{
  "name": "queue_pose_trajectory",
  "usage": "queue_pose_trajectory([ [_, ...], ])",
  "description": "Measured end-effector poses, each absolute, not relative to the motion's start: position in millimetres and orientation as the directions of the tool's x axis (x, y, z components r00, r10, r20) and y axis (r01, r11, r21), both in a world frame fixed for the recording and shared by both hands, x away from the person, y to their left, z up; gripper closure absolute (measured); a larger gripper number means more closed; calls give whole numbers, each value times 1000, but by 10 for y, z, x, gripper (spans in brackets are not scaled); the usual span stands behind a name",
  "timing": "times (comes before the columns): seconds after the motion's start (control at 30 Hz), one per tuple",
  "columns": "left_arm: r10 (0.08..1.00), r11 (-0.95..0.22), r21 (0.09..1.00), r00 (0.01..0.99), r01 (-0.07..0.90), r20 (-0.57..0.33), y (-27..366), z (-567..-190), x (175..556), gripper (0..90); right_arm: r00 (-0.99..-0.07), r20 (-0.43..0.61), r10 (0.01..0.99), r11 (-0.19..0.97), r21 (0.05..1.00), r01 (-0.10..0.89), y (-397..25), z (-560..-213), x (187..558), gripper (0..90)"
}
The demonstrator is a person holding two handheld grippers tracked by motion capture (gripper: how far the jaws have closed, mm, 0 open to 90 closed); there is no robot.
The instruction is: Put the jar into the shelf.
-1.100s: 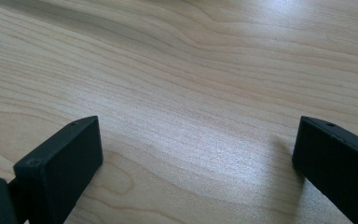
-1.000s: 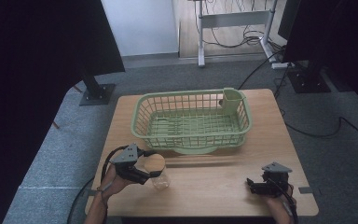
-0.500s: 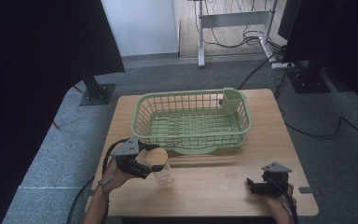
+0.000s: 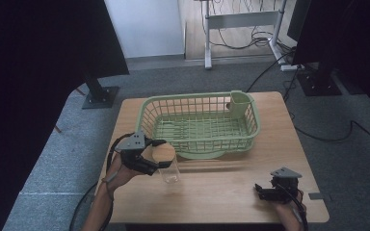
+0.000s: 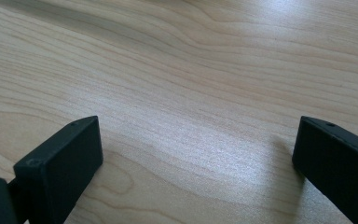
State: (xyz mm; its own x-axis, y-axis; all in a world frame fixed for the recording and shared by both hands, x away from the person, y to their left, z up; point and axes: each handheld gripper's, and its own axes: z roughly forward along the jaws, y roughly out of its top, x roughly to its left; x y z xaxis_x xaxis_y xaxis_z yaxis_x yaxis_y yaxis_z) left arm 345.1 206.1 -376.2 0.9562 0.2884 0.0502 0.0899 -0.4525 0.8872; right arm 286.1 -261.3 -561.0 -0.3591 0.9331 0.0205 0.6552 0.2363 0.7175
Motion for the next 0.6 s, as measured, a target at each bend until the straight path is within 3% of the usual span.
queue_pose_trajectory([
  [0.6,278,-447,891,959,72,63,1978,-3491,3566,235,-359,20,933,237,718,655,-2613,-5610,2861,11],
])
